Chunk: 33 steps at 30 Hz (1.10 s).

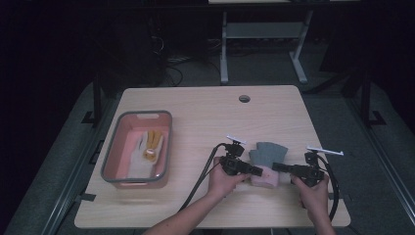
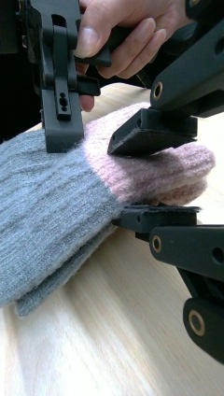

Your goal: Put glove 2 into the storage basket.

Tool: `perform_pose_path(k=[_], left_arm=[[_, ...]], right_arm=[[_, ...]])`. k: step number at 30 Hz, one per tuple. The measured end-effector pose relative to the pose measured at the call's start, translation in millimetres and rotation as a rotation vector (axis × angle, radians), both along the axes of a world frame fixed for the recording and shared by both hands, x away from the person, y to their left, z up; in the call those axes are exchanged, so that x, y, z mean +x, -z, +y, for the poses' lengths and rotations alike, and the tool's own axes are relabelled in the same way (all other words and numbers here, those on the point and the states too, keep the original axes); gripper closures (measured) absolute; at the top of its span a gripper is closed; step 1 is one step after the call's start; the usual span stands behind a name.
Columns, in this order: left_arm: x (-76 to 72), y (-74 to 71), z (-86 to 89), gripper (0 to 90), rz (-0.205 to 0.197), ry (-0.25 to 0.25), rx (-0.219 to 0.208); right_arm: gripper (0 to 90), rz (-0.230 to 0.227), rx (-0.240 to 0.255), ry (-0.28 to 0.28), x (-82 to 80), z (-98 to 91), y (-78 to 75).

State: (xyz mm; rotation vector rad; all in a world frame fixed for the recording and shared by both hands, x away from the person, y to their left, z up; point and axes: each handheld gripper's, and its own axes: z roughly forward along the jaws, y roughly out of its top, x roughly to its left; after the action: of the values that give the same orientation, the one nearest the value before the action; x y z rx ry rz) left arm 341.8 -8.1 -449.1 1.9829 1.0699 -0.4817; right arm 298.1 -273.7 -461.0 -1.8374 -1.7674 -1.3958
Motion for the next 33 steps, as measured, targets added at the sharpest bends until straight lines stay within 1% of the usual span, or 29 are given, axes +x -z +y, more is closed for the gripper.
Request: perform_pose_path(k=[7,10,18,23,29,31,33], left_arm=[[-1.9,-8.2,13.8,64.8,-0.021,-0.003,-0.007],[-2.9,-12.8,20.7,64.8,-0.028,-0.014,-0.011],[-3.5,-21.6,38.2,64.9,-0.039,-0.029,-0.012],[-3.7,-25.8,48.9,65.1,-0.043,-0.039,-0.018],[-3.3,-30.7,59.9,65.3,-0.059,-0.046,-0.023],[-3.0,-32.4,63.6,65.3,-0.061,-0.05,-0.023],[-2.8,-33.7,67.0,65.4,-0.062,-0.051,-0.023]], right_arm=[[76.6,-0.02,0.001,-0.025,1.8,12.9,-10.4],[76.6,-0.032,0.0,-0.037,3.4,18.2,-14.2],[76.7,-0.039,0.016,-0.064,9.1,32.7,-21.0],[76.7,-0.046,0.017,-0.088,13.0,41.8,-27.3],[76.8,-0.054,0.009,-0.107,18.2,52.0,-34.7],[76.8,-0.056,0.017,-0.112,20.0,55.4,-37.1],[76.8,-0.055,0.013,-0.118,21.6,58.6,-38.1]])
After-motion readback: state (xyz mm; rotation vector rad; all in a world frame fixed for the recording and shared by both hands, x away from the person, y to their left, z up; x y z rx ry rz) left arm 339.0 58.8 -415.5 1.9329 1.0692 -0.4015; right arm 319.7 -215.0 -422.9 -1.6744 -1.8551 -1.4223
